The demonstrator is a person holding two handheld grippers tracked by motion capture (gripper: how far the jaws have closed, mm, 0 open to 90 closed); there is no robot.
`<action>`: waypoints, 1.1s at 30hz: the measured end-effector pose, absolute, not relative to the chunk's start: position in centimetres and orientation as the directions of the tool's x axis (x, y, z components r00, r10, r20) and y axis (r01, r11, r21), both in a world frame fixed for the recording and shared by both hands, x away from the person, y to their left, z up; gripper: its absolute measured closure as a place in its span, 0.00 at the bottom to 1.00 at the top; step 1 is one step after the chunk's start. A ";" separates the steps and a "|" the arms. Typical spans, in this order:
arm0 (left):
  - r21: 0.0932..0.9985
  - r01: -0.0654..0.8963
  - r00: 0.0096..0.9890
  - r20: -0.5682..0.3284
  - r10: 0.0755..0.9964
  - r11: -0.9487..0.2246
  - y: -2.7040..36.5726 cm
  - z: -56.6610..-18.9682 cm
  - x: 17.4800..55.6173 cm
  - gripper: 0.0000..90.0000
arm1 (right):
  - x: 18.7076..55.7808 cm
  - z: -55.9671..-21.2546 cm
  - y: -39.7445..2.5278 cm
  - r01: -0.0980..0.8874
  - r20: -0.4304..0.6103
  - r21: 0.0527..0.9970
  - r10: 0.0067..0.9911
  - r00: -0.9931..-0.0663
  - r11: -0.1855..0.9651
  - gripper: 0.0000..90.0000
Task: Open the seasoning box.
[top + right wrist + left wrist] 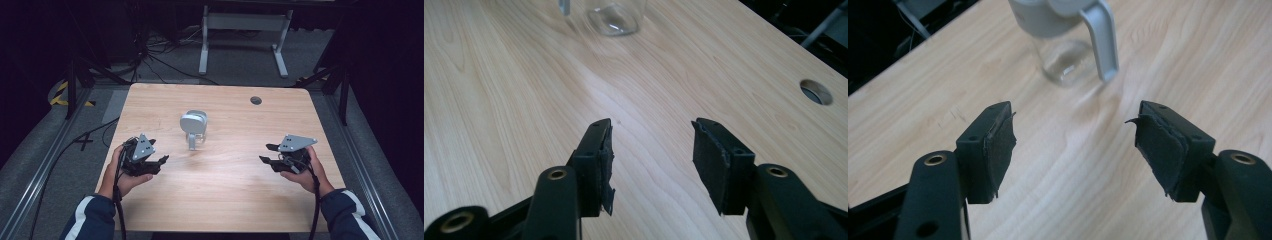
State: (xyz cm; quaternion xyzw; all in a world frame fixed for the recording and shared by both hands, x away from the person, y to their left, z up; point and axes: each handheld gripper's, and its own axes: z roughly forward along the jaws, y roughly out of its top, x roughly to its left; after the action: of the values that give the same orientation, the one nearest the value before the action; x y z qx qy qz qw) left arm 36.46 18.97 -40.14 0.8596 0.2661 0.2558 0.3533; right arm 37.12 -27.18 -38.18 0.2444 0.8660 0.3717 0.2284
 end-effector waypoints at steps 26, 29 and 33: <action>0.694 0.371 0.810 0.083 0.580 -0.617 20.3 -46.8 33.6 0.30 | 32.2 -43.2 -36.9 0.411 -0.170 0.734 0.731 -0.661 0.541 0.38; 0.696 0.393 0.816 0.037 0.577 -0.601 20.7 -47.5 33.6 0.29 | 31.8 -44.3 -38.1 0.449 -0.139 0.729 0.754 -0.642 0.517 0.37; 0.726 0.415 0.809 -0.017 0.588 -0.549 21.2 -48.1 33.5 0.26 | 31.5 -45.8 -39.2 0.495 -0.086 0.721 0.771 -0.631 0.486 0.34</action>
State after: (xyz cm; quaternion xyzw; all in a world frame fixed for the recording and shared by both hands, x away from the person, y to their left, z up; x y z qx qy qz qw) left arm 33.50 21.19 -48.05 0.8726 0.2873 0.1148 0.3780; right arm 31.48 -39.17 -45.75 0.3779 0.8374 0.3383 0.2040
